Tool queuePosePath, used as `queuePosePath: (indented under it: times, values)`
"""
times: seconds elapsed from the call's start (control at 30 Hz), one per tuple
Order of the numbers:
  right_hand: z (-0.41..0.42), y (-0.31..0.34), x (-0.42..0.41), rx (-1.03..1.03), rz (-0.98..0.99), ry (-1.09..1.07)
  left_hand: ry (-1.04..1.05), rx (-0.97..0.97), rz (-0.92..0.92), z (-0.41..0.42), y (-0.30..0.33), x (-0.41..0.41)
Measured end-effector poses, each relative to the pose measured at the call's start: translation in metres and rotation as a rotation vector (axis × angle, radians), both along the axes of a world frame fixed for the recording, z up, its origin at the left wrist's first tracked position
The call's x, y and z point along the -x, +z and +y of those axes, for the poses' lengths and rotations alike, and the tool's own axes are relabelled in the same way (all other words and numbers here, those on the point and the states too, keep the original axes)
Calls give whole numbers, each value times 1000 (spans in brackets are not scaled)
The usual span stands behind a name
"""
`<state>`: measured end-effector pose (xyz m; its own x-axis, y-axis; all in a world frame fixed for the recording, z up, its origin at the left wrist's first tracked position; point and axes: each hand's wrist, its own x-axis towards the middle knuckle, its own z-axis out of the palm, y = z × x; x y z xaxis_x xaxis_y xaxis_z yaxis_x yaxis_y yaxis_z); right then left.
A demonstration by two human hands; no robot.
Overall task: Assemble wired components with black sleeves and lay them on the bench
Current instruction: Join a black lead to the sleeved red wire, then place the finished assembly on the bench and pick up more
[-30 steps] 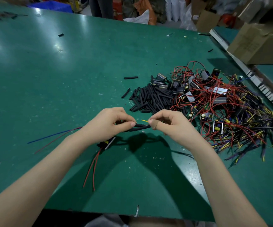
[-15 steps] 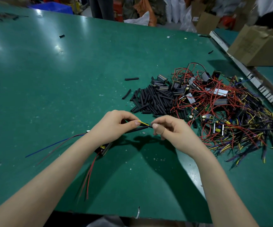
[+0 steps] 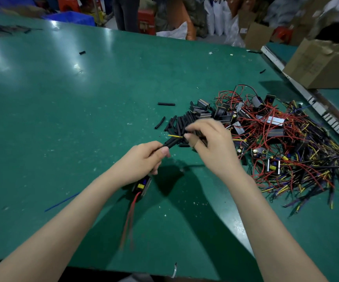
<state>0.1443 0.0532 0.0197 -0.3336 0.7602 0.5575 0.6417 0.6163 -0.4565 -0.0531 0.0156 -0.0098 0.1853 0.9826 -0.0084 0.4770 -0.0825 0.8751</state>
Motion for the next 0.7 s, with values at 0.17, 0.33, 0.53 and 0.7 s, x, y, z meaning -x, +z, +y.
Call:
queuePosePath:
  times: [0.17,0.33,0.53,0.7]
  values:
    - [-9,-20,32,-252,148,-114,305,18,-369,14,3,4]
    - [-23,-58,49,35,-49,-86,647,-64,-274,53,16,48]
    - [-18,-70,47,183,-195,-109,737,47,258,123,13,74]
    - [-15,-75,44,235,-173,-148,570,281,833,112,-25,51]
